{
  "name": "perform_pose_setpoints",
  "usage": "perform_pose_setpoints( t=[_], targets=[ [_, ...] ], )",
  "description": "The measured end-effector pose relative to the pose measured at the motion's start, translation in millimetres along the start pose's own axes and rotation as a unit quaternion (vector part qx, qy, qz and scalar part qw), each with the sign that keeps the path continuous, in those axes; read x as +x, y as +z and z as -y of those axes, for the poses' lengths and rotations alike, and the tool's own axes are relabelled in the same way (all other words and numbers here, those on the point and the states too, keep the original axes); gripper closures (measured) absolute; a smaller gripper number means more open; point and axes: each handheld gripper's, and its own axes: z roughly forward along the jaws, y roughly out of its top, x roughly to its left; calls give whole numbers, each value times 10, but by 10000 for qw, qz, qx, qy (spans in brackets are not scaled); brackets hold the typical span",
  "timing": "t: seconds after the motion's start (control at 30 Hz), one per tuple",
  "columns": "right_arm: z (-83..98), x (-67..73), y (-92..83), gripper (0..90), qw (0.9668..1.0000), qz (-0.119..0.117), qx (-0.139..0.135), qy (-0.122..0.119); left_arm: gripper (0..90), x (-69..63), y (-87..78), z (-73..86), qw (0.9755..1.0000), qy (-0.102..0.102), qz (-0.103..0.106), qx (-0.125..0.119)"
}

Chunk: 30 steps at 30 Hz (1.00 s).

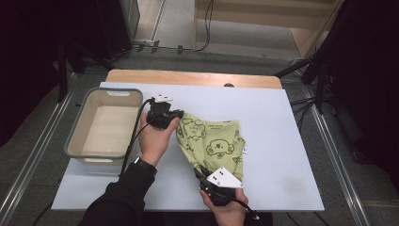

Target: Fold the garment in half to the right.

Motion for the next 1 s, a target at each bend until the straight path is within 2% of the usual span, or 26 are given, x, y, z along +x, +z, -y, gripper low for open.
perform_pose_setpoints(
  t=[0.23,0.4,0.57,0.77,1.0],
  targets=[
    [82,-54,-84,756,9998,162,22,113,842,-136,60,-34,9998,126,142,-33],
    [145,-116,-150,746,9989,223,50,405,842,-227,117,-63,9996,209,189,-14],
    [196,-173,-177,748,9982,282,48,530,842,-287,160,-81,9995,267,178,-4],
    [155,-122,-126,758,9989,185,61,436,843,-192,98,-82,9994,322,52,92],
    [13,54,10,767,9997,12,50,252,845,20,-84,-69,9995,200,-221,130]
  ],
)
